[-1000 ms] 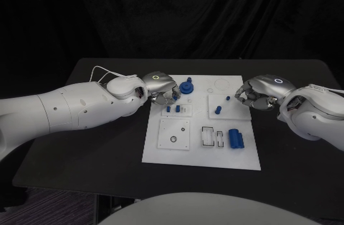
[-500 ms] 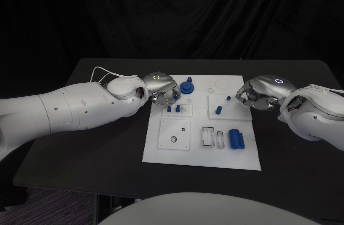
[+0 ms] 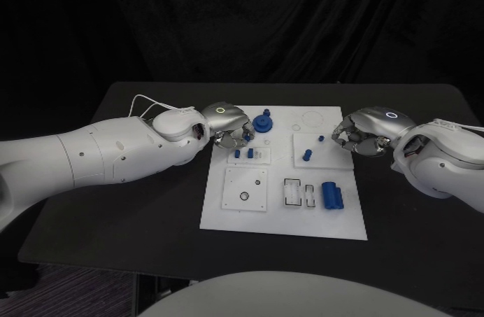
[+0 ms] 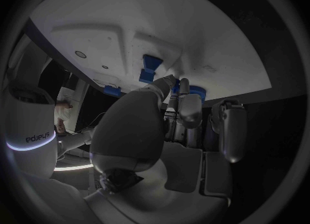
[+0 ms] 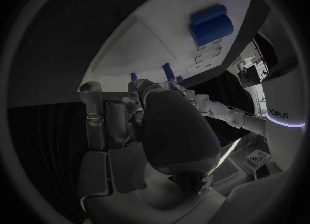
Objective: Assemble the parts on the task board
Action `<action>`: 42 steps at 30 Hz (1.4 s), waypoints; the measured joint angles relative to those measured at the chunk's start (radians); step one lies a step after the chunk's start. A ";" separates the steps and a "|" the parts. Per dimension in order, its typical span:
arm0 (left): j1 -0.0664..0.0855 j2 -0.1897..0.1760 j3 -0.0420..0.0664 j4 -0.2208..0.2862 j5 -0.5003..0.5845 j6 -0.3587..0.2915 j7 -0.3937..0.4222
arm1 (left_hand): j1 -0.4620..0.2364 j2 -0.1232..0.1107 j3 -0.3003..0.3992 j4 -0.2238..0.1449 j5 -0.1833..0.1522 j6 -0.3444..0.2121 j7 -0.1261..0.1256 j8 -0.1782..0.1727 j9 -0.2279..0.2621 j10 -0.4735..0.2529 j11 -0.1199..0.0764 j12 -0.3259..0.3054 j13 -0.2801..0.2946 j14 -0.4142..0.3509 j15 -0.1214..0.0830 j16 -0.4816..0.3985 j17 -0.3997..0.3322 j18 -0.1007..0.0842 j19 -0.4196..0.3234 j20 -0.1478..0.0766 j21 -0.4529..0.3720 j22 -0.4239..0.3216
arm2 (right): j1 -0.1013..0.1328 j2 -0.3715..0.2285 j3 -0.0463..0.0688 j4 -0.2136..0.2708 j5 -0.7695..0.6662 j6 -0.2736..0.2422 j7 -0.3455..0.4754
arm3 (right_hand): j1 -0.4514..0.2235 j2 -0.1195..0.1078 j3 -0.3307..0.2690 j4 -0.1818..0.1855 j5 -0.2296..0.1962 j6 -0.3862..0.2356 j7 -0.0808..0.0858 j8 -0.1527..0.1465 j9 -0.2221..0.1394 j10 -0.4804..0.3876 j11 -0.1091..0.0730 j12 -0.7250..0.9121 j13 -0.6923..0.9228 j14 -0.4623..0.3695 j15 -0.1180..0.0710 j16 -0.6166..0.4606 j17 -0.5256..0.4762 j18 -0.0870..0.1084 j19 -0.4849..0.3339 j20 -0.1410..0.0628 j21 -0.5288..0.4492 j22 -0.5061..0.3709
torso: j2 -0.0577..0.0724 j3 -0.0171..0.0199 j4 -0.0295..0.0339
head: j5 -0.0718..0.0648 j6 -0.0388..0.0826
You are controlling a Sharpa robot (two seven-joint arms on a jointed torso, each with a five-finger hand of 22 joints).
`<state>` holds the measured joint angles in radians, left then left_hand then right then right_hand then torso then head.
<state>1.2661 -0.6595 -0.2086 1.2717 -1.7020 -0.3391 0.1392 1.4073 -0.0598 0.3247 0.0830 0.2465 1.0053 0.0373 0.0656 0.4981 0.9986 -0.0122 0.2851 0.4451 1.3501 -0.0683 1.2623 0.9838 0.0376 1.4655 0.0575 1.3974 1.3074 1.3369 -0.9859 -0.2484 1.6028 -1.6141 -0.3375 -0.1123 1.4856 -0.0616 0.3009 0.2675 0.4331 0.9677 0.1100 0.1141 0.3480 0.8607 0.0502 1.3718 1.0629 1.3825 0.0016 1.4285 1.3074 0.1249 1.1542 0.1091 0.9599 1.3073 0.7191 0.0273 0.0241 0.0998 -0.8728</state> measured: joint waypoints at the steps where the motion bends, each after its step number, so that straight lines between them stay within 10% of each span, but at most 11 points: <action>1: 0.000 0.000 0.000 0.000 0.000 0.000 0.000 | 0.000 0.000 0.000 0.000 0.000 0.000 0.000 0.000 0.000 0.000 0.000 0.000 -0.001 -0.001 -0.001 0.000 -0.001 0.000 0.000 0.000 0.000 0.000 | 0.000 0.000 0.000 0.000 0.000 0.001 -0.001 | 0.000 0.000 0.000 0.000 0.000 0.000 0.000 0.000 0.000 0.000 0.000 0.000 0.000 0.000 0.000 0.000 0.000 0.000 0.000 0.000 0.000 0.000 | 0.000 0.0000 0.0000 | 0.000 0.000; 23: -0.007 -0.016 -0.002 -0.001 -0.001 -0.006 -0.013 | 0.000 0.000 0.000 0.000 -0.032 -0.095 -0.017 -0.004 -0.029 -0.005 0.005 -0.023 -0.013 -0.012 0.002 -0.008 -0.014 0.000 0.000 0.000 -0.012 0.000 | 0.000 -0.002 0.000 0.001 0.000 0.008 -0.007 | 0.000 0.000 0.000 0.000 0.000 0.000 0.000 0.000 0.000 -0.007 0.000 0.000 -0.002 -0.003 -0.003 0.000 0.000 0.000 0.000 0.000 -0.005 0.000 | 0.000 -0.0006 -0.0007 | 0.005 0.000; 33: -0.011 -0.082 -0.003 -0.002 -0.001 -0.171 -0.052 | -0.006 -0.017 -0.003 0.003 -0.078 -0.482 -0.153 -0.010 -0.190 -0.124 0.046 -0.065 -0.020 -0.047 0.033 -0.039 -0.060 0.000 -0.016 0.015 -0.044 0.000 | -0.001 -0.019 0.000 0.010 0.000 0.007 -0.008 | 0.000 0.000 0.005 -0.001 0.000 0.000 0.000 0.000 0.002 -0.051 0.004 -0.020 -0.029 -0.022 0.000 -0.015 0.000 0.000 -0.019 0.003 -0.027 0.000 | -0.002 -0.0042 0.0025 | 0.005 0.000; 42: -0.011 -0.129 -0.003 -0.015 0.024 -0.320 -0.056 | -0.006 -0.017 -0.060 0.012 -0.090 -0.543 -0.189 -0.010 -0.274 -0.344 0.051 -0.005 -0.001 -0.259 0.049 -0.198 -0.284 0.056 -0.190 0.037 -0.318 0.000 | 0.000 -0.032 0.000 0.021 0.000 0.007 -0.013 | 0.000 0.000 0.014 0.003 0.000 0.000 0.000 0.000 0.005 -0.174 0.009 -0.095 -0.135 -0.049 0.005 -0.039 -0.006 0.000 -0.046 0.007 -0.069 0.001 | -0.008 -0.0116 0.0069 | 0.010 0.000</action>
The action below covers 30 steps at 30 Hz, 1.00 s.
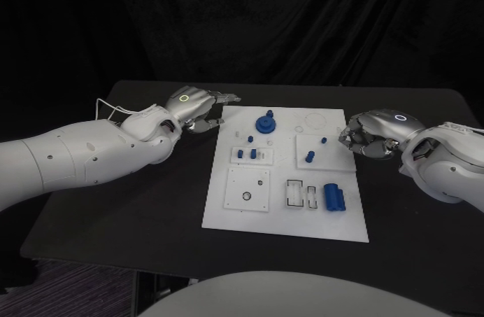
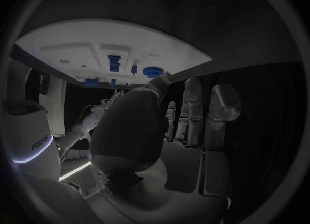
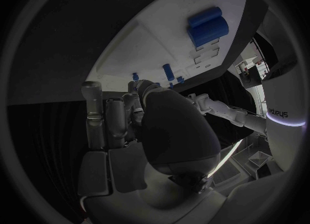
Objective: Assemble the parts on the task board
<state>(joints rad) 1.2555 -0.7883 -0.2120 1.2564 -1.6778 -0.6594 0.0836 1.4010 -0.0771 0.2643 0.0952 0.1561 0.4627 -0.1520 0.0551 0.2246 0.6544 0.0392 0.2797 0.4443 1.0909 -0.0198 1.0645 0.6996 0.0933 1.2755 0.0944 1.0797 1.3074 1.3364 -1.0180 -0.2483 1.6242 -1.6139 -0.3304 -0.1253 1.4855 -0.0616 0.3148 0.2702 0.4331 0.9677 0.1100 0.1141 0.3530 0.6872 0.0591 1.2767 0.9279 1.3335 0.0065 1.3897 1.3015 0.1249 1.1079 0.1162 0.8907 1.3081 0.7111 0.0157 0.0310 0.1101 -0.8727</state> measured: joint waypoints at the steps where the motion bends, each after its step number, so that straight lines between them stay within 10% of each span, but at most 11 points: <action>1: 0.000 -0.004 0.000 0.000 0.007 -0.010 0.002 | 0.000 0.000 -0.006 0.000 0.000 0.000 0.000 0.000 -0.006 -0.023 0.000 0.010 0.001 -0.013 0.002 -0.008 -0.013 -0.001 -0.015 0.002 -0.025 0.000 | 0.000 0.000 0.000 0.002 0.000 0.000 -0.001 | 0.000 0.000 0.000 0.000 0.000 0.000 0.000 0.000 0.000 -0.007 0.000 -0.006 -0.008 -0.001 -0.001 0.000 0.000 0.000 0.000 0.000 0.000 0.000 | -0.001 -0.0006 0.0004 | 0.000 0.000; 9: 0.000 -0.065 0.000 0.033 0.158 -0.058 0.091 | 0.000 0.000 -0.044 0.020 -0.004 0.045 0.004 0.000 -0.034 -0.139 0.000 0.092 -0.013 -0.145 0.014 -0.072 -0.080 0.031 -0.188 0.018 -0.296 0.000 | 0.027 0.011 0.000 0.006 0.000 0.002 -0.006 | 0.000 -0.014 0.011 0.000 -0.016 0.000 0.000 0.000 0.009 -0.076 0.006 -0.141 -0.147 -0.009 0.008 -0.019 -0.019 0.016 -0.004 0.004 -0.027 0.000 | -0.009 -0.0067 0.0042 | -0.002 0.000; 14: 0.000 -0.103 0.000 0.067 0.425 -0.005 0.257 | -0.039 0.014 -0.096 0.095 0.012 0.130 0.045 0.000 -0.044 -0.223 -0.035 0.135 -0.077 -0.480 0.013 -0.371 -0.233 0.031 -0.571 -0.008 -0.640 -0.067 | 0.064 0.033 0.000 -0.001 0.000 0.008 -0.010 | 0.002 -0.030 0.014 -0.003 -0.036 -0.002 -0.002 0.000 0.012 -0.061 0.021 -0.252 -0.226 -0.017 0.015 -0.023 -0.027 0.016 -0.003 0.011 -0.041 0.000 | -0.013 -0.0113 0.0057 | 0.000 0.000; 21: -0.009 -0.122 0.001 0.106 0.879 0.231 0.459 | -0.115 0.060 -0.231 0.165 0.055 0.048 0.069 0.000 -0.109 -0.429 -0.116 -0.021 -0.274 -0.880 -0.019 -0.829 -0.531 0.031 -1.001 -0.068 -0.918 -0.516 | 0.095 0.057 0.001 -0.021 0.000 0.020 -0.011 | -0.001 -0.057 0.017 -0.006 -0.061 -0.056 -0.009 -0.032 -0.001 -0.055 0.052 -0.501 -0.404 0.022 0.037 -0.010 -0.014 0.016 0.078 0.034 0.047 0.000 | -0.020 -0.0174 0.0089 | 0.012 0.000; 30: -0.079 -0.145 -0.001 0.194 1.355 0.533 0.556 | -0.168 0.112 -0.390 0.191 -0.027 -0.172 0.022 -0.020 -0.177 -0.594 -0.173 -0.212 -0.403 -1.044 -0.017 -1.012 -0.662 0.031 -1.207 -0.087 -1.032 -1.012 | 0.098 0.068 0.000 -0.039 0.000 0.039 -0.008 | -0.004 -0.068 -0.003 -0.019 -0.152 -0.159 -0.020 -0.047 -0.058 -0.116 0.083 -0.626 -0.510 -0.013 0.052 -0.054 -0.091 0.016 0.086 0.043 0.045 0.000 | -0.033 -0.0289 0.0221 | -0.017 0.000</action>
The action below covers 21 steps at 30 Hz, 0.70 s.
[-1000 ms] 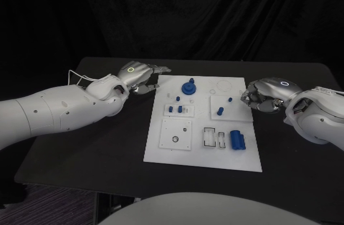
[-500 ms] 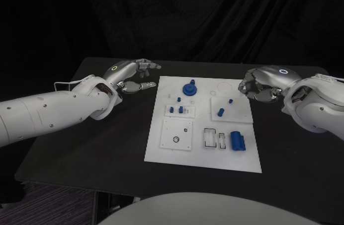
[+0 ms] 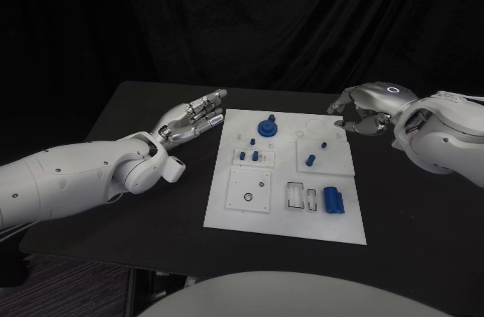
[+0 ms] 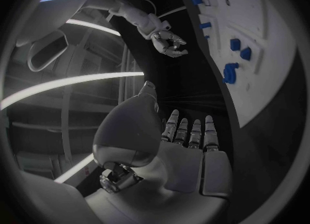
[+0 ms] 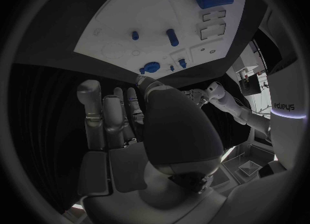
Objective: Assemble the parts on the task board
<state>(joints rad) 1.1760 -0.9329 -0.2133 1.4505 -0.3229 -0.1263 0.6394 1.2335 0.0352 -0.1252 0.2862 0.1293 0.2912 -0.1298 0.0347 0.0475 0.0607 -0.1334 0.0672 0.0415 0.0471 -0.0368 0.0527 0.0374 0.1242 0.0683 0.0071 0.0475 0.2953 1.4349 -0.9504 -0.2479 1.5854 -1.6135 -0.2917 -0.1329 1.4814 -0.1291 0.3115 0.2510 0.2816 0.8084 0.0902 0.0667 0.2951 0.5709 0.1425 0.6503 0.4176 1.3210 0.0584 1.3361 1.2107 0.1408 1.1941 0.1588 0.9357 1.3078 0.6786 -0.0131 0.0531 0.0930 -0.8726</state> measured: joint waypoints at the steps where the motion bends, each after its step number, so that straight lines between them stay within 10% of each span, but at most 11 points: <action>1: -0.005 -0.001 0.000 0.008 0.040 0.026 0.005 | -0.003 0.003 -0.008 0.001 -0.007 -0.013 -0.005 0.000 -0.003 -0.009 -0.004 -0.010 -0.006 -0.006 0.001 -0.008 -0.005 0.000 -0.009 0.000 -0.007 -0.036 | 0.000 -0.001 0.000 -0.002 0.000 0.001 0.001 | 0.000 0.000 -0.001 0.001 0.000 -0.002 -0.002 0.000 -0.002 -0.001 -0.001 0.000 -0.003 0.000 0.000 0.000 0.000 0.000 0.000 0.000 0.000 0.000 | -0.001 -0.0011 0.0017 | -0.004 0.000; 13: -0.021 -0.028 0.001 0.063 0.191 0.132 0.030 | 0.002 0.029 -0.054 0.005 -0.014 -0.066 -0.074 -0.004 -0.019 -0.054 -0.020 -0.064 -0.038 -0.043 0.001 -0.049 -0.035 0.000 -0.064 0.000 -0.042 -0.277 | -0.033 -0.003 0.000 -0.030 -0.027 0.009 -0.006 | 0.000 0.000 -0.031 -0.020 0.043 -0.043 -0.008 0.000 -0.042 0.005 0.000 -0.022 -0.053 -0.003 0.003 -0.011 -0.031 0.000 0.014 0.007 0.022 0.000 | -0.005 -0.0220 0.0396 | -0.074 0.000; 21: -0.023 -0.031 0.001 0.075 0.186 0.139 0.034 | 0.020 0.047 -0.068 0.005 -0.008 -0.088 -0.062 -0.004 -0.021 -0.058 -0.024 -0.064 -0.039 -0.043 0.001 -0.049 -0.037 0.000 -0.066 -0.001 -0.042 -0.283 | -0.062 0.007 0.000 -0.058 -0.040 0.018 -0.010 | 0.000 0.000 -0.039 -0.019 0.037 -0.042 -0.006 0.000 -0.052 0.005 0.001 -0.042 -0.077 -0.007 0.007 -0.012 -0.045 0.000 0.014 0.008 0.022 0.000 | 0.011 -0.0395 0.0666 | -0.115 0.000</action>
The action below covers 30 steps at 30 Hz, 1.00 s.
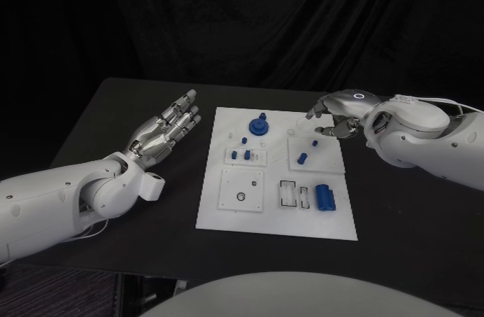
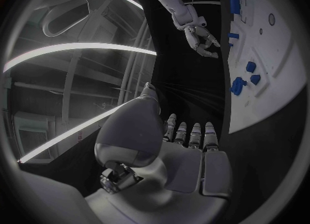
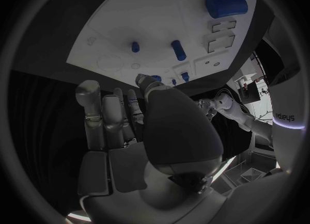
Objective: Assemble the parts on the task board
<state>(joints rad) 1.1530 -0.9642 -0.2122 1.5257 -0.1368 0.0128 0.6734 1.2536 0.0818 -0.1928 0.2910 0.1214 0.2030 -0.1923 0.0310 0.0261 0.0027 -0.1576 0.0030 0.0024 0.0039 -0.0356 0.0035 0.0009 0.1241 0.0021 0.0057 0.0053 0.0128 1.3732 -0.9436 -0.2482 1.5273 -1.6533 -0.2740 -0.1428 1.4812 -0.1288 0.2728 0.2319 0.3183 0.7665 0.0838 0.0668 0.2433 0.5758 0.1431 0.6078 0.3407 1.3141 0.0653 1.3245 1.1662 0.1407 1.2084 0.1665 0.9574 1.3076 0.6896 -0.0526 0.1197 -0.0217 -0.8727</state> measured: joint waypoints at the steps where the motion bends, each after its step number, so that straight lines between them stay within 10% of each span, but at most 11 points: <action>1: -0.001 0.000 0.000 0.001 -0.001 0.000 0.000 | 0.001 0.001 0.000 0.000 0.002 -0.003 0.003 0.000 0.000 0.000 0.000 0.000 0.000 0.000 0.000 0.000 0.000 0.000 -0.002 -0.002 0.000 0.000 | -0.001 0.001 0.000 -0.002 -0.001 0.001 0.000 | -0.003 0.000 -0.004 0.004 -0.006 0.004 0.004 0.001 -0.002 0.004 0.004 -0.003 -0.004 0.000 0.000 0.000 -0.002 0.000 0.002 0.002 0.000 0.000 | 0.001 -0.0010 0.0013 | -0.002 0.000; 11: -0.002 0.001 0.000 0.006 -0.009 -0.001 0.002 | 0.012 0.022 -0.016 -0.001 0.032 -0.010 0.031 0.000 0.000 0.004 -0.014 0.000 0.000 0.000 0.000 0.000 0.000 0.000 -0.003 -0.015 0.000 -0.007 | -0.015 0.006 0.000 -0.020 -0.007 0.008 0.001 | -0.028 0.014 -0.026 0.020 -0.026 0.030 0.033 0.009 -0.020 0.079 -0.001 -0.018 -0.047 -0.004 0.004 -0.008 -0.021 0.000 0.016 0.005 0.015 0.000 | 0.015 -0.0058 0.0058 | -0.014 0.000; 14: -0.002 0.001 0.000 0.008 -0.011 -0.001 0.002 | 0.020 0.030 -0.030 0.000 0.044 0.001 -0.012 0.000 0.000 -0.001 -0.008 0.000 0.000 0.000 0.000 0.000 0.000 0.000 -0.003 -0.015 0.000 -0.009 | -0.018 0.004 0.000 -0.021 -0.007 0.012 0.001 | -0.039 0.016 -0.034 0.029 -0.037 0.030 0.052 0.009 -0.025 0.105 -0.002 -0.022 -0.060 0.005 0.001 -0.008 -0.021 0.000 0.030 0.005 0.019 0.000 | 0.018 -0.0058 0.0069 | -0.019 0.000; 30: -0.003 -0.005 0.000 0.015 -0.014 -0.009 0.003 | 0.040 0.060 -0.050 -0.003 0.099 -0.008 0.016 -0.004 0.000 -0.001 -0.020 0.000 -0.001 0.000 0.000 0.000 0.001 0.000 0.000 -0.018 0.000 -0.012 | -0.031 -0.033 0.000 0.015 0.001 0.017 -0.001 | -0.054 0.022 -0.044 0.038 -0.024 0.073 0.066 0.029 -0.022 0.149 -0.011 -0.034 -0.078 0.010 -0.004 -0.008 -0.027 0.000 0.037 -0.002 0.019 0.000 | 0.034 0.0062 0.0069 | -0.045 0.000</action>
<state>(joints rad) 1.1501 -0.9691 -0.2121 1.5407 -0.1508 0.0040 0.6768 1.2931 0.1420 -0.2424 0.2882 0.2199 0.1953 -0.1762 0.0270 0.0257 0.0012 -0.1772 0.0030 0.0019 0.0039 -0.0356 0.0036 0.0015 0.1239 0.0024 -0.0124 0.0056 0.0009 1.3425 -0.9762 -0.2481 1.5422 -1.6524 -0.2566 -0.1436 1.4275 -0.1066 0.2289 0.2703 0.2941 0.8397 0.1496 0.0961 0.2210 0.7251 0.1326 0.5740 0.2630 1.3241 0.0611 1.3170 1.1397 0.1406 1.2456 0.1644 0.9768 1.3075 0.7237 -0.0464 0.1266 -0.0669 -0.8727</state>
